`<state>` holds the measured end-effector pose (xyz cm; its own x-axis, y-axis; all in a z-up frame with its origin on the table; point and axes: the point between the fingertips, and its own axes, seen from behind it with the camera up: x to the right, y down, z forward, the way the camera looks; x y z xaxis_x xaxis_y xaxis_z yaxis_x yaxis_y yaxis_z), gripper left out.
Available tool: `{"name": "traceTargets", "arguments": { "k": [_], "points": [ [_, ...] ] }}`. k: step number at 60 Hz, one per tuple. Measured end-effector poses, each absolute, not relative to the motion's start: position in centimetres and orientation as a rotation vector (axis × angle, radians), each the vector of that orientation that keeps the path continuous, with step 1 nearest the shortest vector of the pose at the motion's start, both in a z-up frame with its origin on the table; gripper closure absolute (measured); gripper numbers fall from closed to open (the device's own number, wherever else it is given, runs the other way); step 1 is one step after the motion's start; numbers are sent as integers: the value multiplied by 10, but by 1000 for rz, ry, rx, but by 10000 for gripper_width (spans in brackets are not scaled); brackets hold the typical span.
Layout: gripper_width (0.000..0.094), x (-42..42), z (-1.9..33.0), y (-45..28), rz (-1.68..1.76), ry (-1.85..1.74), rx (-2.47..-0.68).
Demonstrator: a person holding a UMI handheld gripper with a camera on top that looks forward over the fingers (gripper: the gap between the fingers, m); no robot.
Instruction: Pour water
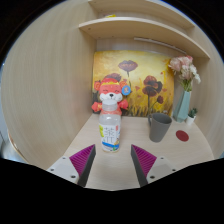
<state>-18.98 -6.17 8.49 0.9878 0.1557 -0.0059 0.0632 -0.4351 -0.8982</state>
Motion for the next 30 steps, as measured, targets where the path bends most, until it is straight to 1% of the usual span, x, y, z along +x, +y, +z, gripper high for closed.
{"name": "traceTargets", "arguments": {
  "k": [7, 24, 26, 30],
  "points": [
    [216, -199, 73, -23, 92, -141, -2018],
    [223, -217, 67, 54, 126, -121, -1887],
    [256, -219, 66, 60, 120, -113, -1874],
    [356, -221, 66, 67, 121, -114, -1834]
  ]
}}
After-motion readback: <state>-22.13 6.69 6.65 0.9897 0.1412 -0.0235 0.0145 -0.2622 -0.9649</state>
